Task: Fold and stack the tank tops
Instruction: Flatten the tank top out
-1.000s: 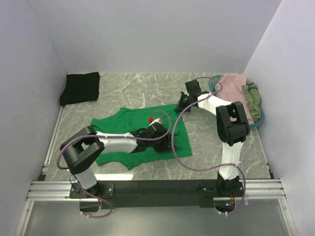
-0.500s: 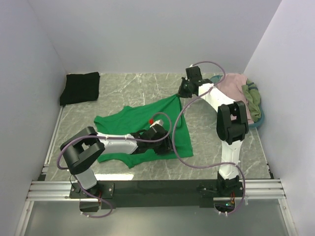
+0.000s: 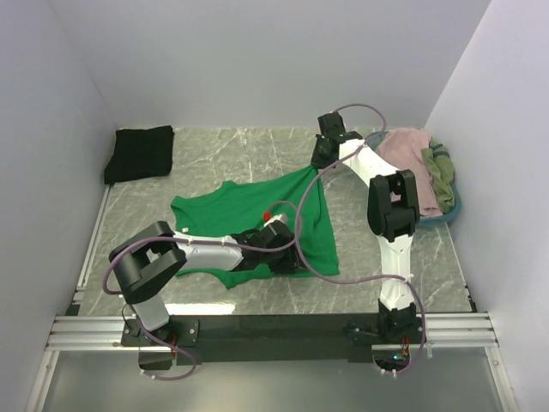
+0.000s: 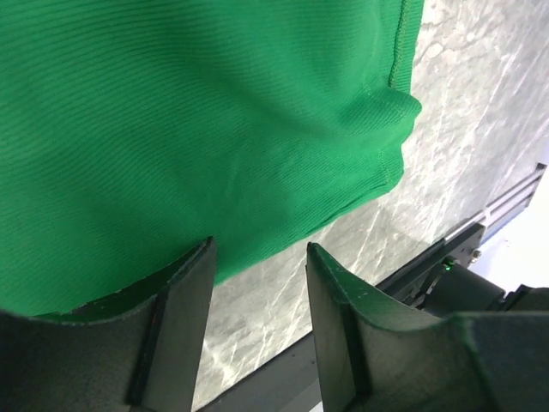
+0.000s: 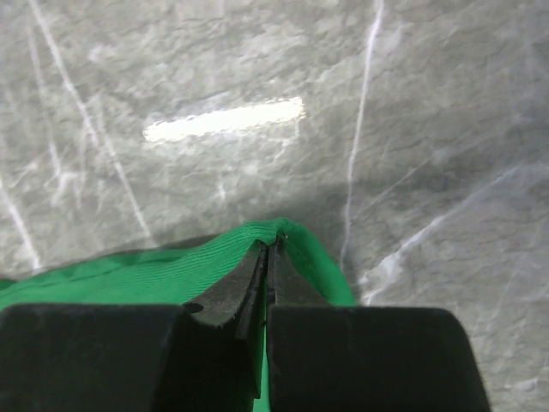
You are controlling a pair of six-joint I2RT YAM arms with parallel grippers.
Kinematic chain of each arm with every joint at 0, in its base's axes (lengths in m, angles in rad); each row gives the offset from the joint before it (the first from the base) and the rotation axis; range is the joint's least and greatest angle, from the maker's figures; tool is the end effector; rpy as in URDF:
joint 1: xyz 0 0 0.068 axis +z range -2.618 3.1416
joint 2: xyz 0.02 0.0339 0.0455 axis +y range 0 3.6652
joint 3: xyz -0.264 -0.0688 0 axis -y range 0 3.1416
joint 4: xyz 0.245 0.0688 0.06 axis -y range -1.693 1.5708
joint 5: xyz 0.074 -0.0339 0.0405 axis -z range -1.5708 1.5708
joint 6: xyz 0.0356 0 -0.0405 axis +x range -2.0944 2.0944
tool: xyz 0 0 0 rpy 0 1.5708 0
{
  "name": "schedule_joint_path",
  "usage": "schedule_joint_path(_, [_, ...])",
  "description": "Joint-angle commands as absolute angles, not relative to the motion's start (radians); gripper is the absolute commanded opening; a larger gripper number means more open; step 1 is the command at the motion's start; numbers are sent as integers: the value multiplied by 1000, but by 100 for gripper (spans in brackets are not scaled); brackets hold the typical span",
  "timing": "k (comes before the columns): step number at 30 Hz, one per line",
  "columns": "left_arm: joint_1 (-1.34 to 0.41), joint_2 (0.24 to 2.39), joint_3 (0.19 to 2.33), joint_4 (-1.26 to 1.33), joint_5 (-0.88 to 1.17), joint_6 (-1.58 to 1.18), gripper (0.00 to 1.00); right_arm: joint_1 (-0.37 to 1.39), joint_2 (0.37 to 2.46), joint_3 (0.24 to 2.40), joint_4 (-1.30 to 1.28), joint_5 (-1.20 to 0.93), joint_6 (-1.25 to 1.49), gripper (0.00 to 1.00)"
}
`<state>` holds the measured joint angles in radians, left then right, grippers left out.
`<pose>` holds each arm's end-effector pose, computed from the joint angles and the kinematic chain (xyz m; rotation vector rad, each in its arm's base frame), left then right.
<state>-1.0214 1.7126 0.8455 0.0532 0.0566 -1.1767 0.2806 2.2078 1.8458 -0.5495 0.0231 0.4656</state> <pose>0.1742 -0.2883 0.1472 -0.1776 2.6712 -0.9826 0.4754 0.1362 0.2084 0.2412 2.4930 0.2854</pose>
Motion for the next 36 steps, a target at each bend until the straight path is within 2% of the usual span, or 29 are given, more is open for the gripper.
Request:
schedule_joint_path(1, [-1000,1629,934,3,19,-1115,53,270,2215,1898,-560,95,440,0])
schedule_joint_path(4, [-930,1548,1005,-159,-47,-1085,53,270,2200,1878,-552,104,437,0])
schedule_joint_path(6, [-813,1526,1096,-309,-98,-1072,52,271,2195,1865,-542,109,439,0])
schedule_joint_path(10, [-600,1583,1279,-486,-184,-1014,49,273,2198,1867,-540,109,439,0])
schedule_joint_path(12, [-556,1641,1331,-616,-287,-1003,49,271,2203,1877,-543,110,436,0])
schedule_joint_path(14, [-487,1666,1344,-658,-337,-1020,49,270,2206,1879,-542,117,436,0])
schedule_joint_path(20, [-278,1709,1273,-575,-235,-997,47,267,2232,1917,-543,152,431,0])
schedule_joint_path(26, [-196,1833,1344,-588,-233,-996,48,267,2298,1996,-568,149,426,15])
schedule_joint_path(29, [-158,1881,1362,-578,-215,-999,47,256,2324,2038,-586,159,428,27])
schedule_joint_path(30, [-149,1896,1370,-578,-212,-997,47,256,2330,2046,-592,166,428,35])
schedule_joint_path(33, [-129,1940,1396,-575,-198,-991,47,244,2289,2023,-592,187,433,45])
schedule_joint_path(36, [-115,1962,1405,-569,-186,-980,47,245,2168,1909,-557,202,430,50])
